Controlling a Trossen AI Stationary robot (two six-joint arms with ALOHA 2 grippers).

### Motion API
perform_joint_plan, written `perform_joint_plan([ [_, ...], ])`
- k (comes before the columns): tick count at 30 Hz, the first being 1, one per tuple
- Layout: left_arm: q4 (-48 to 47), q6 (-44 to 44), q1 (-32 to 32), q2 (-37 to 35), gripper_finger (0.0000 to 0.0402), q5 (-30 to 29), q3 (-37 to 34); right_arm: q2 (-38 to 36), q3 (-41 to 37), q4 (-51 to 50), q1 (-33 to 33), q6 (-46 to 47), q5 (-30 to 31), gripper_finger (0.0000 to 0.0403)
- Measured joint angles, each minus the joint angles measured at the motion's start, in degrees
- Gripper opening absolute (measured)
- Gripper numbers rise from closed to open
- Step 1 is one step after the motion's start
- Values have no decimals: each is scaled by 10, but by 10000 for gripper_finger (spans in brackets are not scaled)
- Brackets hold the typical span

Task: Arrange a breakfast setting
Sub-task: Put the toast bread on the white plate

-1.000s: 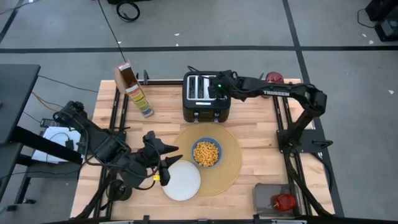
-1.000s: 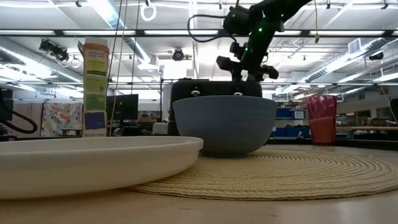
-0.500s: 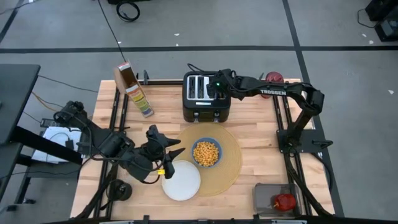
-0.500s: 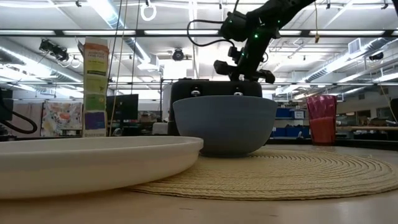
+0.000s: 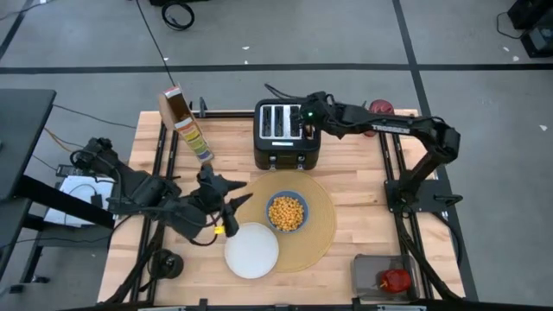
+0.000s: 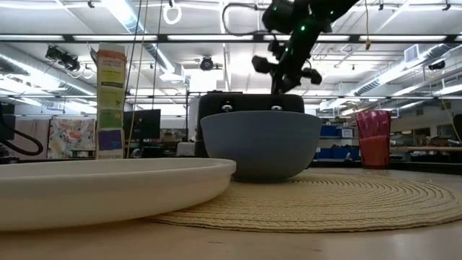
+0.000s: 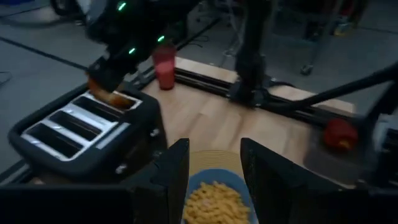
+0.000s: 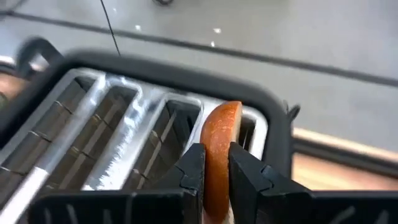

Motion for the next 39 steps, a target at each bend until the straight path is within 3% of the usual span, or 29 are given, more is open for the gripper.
perform_joint_plan([
  [11, -5, -3, 72, 0, 151, 23, 0, -153, 0, 11, 10, -90, 21, 53],
  [18, 15, 26, 131, -5, 151, 114, -1, -245, 1, 67, 49, -181, -165, 53],
  [23, 40, 60, 153, -60, 151, 195, -1, -286, 1, 78, 96, -229, -330, 53],
  [27, 97, 82, 182, -108, 158, 260, 0, -302, 1, 122, 148, -214, -441, 53],
  [33, 232, 134, 200, -101, 213, 348, 0, -300, 1, 252, 232, -209, -490, 53],
  [39, 352, 183, 207, -48, 281, 391, 0, -280, 1, 382, 284, -216, -529, 53],
])
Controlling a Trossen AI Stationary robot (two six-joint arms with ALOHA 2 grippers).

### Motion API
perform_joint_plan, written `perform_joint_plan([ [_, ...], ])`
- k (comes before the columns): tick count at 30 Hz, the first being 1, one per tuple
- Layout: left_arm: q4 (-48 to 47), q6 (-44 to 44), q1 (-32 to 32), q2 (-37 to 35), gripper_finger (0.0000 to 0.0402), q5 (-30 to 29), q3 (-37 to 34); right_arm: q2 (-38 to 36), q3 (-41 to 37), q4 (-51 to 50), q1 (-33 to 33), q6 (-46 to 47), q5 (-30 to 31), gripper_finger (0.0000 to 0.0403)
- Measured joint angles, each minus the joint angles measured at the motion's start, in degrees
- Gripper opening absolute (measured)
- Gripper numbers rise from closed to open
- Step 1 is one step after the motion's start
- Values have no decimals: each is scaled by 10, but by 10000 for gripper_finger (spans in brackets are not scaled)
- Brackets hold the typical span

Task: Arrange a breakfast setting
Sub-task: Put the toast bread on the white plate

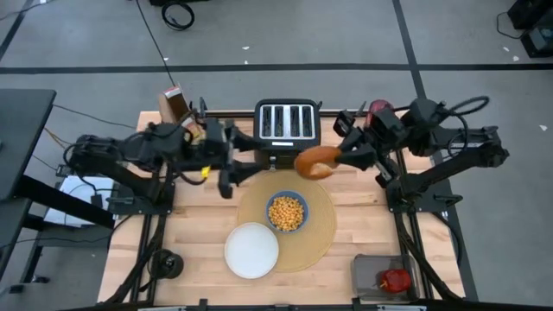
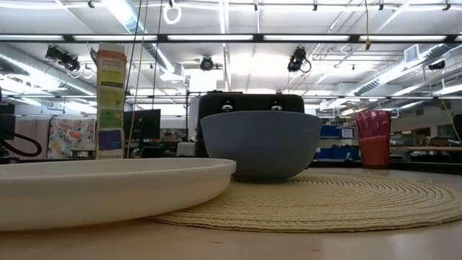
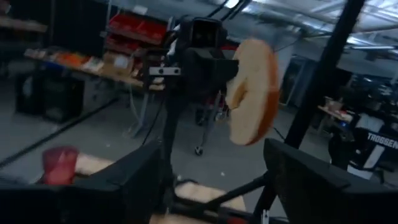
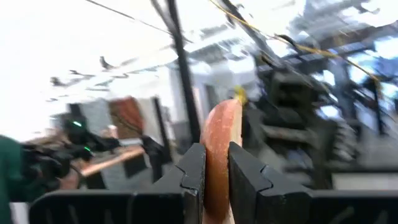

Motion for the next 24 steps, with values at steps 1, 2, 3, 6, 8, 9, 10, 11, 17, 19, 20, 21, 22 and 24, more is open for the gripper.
perform_joint_plan([
  [1, 17, 10, 0, 9, 287, 3, 0, 4, 0, 16, 5, -5, -1, 53],
  [2, 24, 18, 0, 18, 290, 5, 0, 9, 0, 25, 10, -8, -1, 53],
  [3, 35, 22, -1, 29, 291, 6, 0, 13, 0, 35, 14, -10, -2, 53],
  [6, 56, 41, -1, 56, 293, 6, 0, 26, 0, 56, 22, -16, -2, 53],
  [8, 73, 54, -1, 69, 293, 9, 0, 34, 0, 68, 27, -19, -1, 53],
  [9, 81, 59, -1, 74, 293, 16, 0, 38, 0, 70, 29, -20, -1, 53],
  [10, 91, 66, -1, 80, 293, 25, 0, 41, 0, 74, 30, -20, -1, 53],
  [11, 99, 70, -2, 84, 293, 32, 0, 43, 0, 75, 31, -20, -2, 53],
  [17, 120, 88, -2, 93, 293, 62, 0, 51, 0, 82, 34, -20, 4, 53],
  [19, 120, 86, -1, 92, 293, 89, 0, 51, 0, 84, 34, -22, 10, 53],
  [20, 117, 83, -1, 92, 293, 94, 0, 51, 0, 90, 34, -23, 12, 53],
  [21, 115, 82, -2, 92, 292, 96, 0, 51, 0, 97, 34, -23, 13, 53],
  [22, 111, 82, -4, 92, 290, 98, 0, 51, 0, 107, 34, -23, 13, 53],
  [24, 105, 83, -7, 92, 287, 100, 0, 50, 0, 121, 34, -25, 15, 53],
])
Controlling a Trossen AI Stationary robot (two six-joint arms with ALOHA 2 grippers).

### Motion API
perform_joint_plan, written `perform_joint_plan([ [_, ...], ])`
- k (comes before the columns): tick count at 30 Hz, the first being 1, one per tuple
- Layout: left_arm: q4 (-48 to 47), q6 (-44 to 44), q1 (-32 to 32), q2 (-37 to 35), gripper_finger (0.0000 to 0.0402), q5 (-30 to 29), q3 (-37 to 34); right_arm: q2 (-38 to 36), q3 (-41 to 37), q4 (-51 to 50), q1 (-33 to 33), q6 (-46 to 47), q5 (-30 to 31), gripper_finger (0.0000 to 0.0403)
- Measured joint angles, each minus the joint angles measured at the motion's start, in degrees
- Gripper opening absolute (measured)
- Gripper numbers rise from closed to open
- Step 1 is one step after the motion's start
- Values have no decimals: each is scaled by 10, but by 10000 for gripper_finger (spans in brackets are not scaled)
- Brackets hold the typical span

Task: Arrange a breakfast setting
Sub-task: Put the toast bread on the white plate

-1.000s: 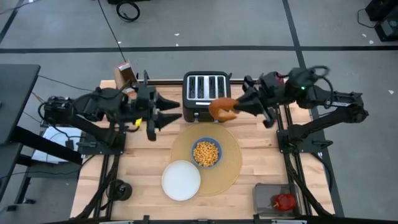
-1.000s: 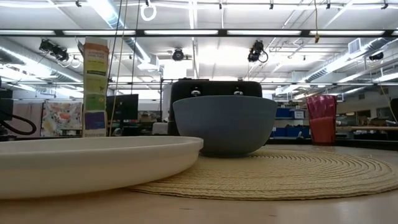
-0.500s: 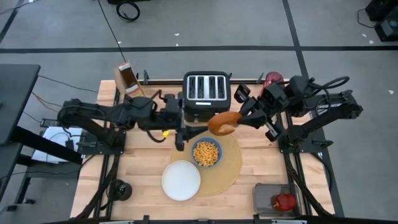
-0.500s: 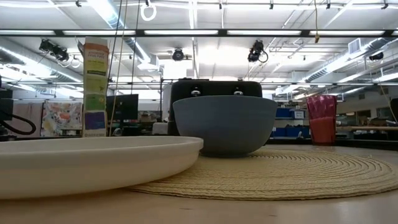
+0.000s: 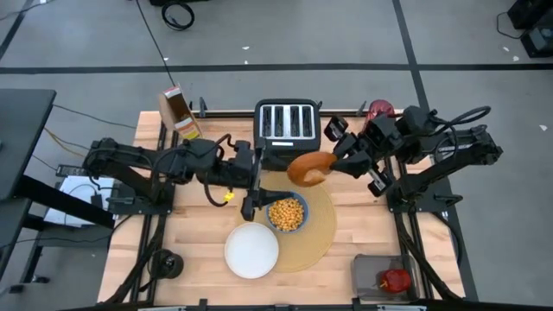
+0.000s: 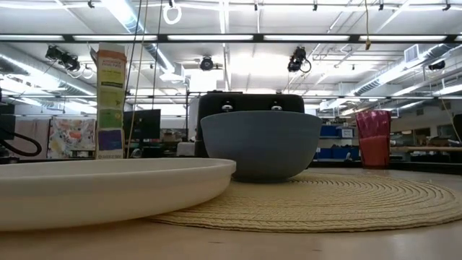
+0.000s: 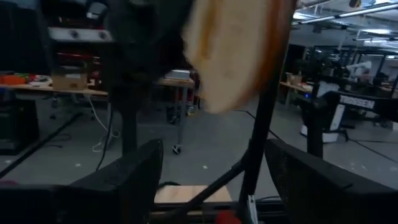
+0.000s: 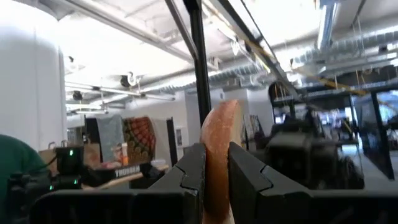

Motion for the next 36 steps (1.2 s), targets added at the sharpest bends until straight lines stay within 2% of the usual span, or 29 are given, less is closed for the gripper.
perform_joint_plan([
  [7, 20, 0, 0, 0, 272, -1, 0, 4, 0, -18, 0, -5, 9, 53],
  [12, 42, -1, 1, 0, 244, -1, 0, 19, 0, -26, -1, -17, 36, 53],
  [16, 39, -19, 1, -1, 194, -1, 0, 24, 0, -23, -1, -17, 47, 53],
  [21, 20, -25, 2, -2, 109, 6, 0, 28, 0, -29, 7, -24, 86, 69],
  [25, 16, -13, 1, -2, 55, 3, 0, 28, 0, -39, 18, -60, 90, 110],
  [32, 5, 30, 4, -7, 60, -22, 0, 24, 0, -42, 34, -78, 92, 216],
  [36, -29, 68, -2, -24, 67, -41, 0, 2, 0, -63, 48, -124, 92, 275],
])
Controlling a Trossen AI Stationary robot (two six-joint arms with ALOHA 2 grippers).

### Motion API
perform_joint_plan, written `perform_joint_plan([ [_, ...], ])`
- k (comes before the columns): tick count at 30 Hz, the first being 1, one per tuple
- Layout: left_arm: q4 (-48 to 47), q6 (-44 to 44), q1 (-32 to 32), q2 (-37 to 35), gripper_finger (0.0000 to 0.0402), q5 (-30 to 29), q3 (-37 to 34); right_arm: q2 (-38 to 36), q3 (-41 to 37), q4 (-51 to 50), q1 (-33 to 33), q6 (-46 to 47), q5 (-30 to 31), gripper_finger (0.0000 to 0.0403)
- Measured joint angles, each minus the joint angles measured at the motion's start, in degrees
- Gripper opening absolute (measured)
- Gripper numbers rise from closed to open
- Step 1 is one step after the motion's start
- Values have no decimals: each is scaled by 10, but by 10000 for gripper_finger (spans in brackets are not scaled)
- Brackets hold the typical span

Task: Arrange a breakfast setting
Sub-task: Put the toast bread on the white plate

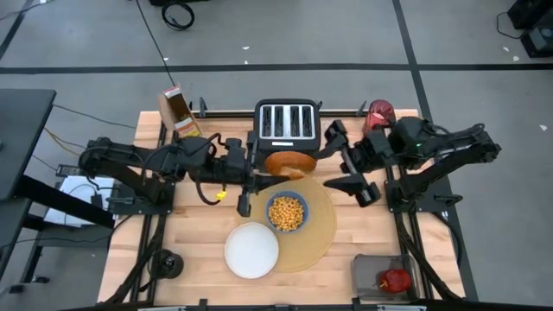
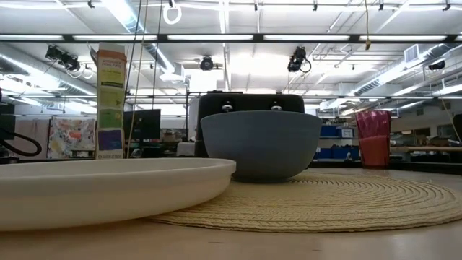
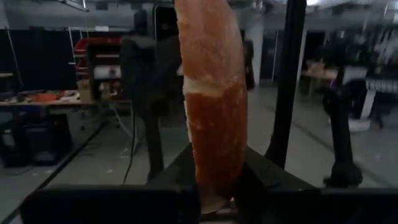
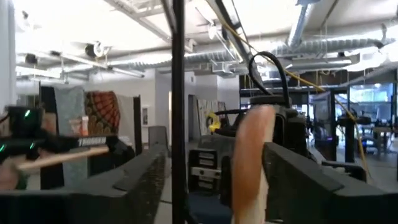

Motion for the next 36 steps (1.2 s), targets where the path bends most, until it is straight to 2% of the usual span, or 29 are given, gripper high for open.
perform_joint_plan([
  [3, -89, 23, -25, -19, 58, -8, 10, -33, 0, -54, 10, -23, 11, 306],
  [6, -249, 4, -68, -30, 54, -42, 44, -73, 0, -139, 15, -16, 36, 323],
  [9, -431, -70, -120, -26, 55, -95, 81, -106, 0, -233, 17, 15, 78, 328],
  [14, -600, -227, -192, -5, 55, -152, 80, -135, 0, -345, 17, 58, 160, 323],
  [17, -658, -282, -225, 28, 55, -156, 65, -138, 0, -376, 15, 66, 203, 320],
  [20, -695, -290, -246, 77, 55, -155, 65, -134, 0, -379, 10, 65, 232, 319],
  [26, -769, -218, -258, 179, 55, -159, 64, -126, 0, -381, -5, 65, 245, 318],
  [36, -772, -82, -275, 320, 55, -182, 65, -115, 0, -367, -6, 97, 243, 318],
])
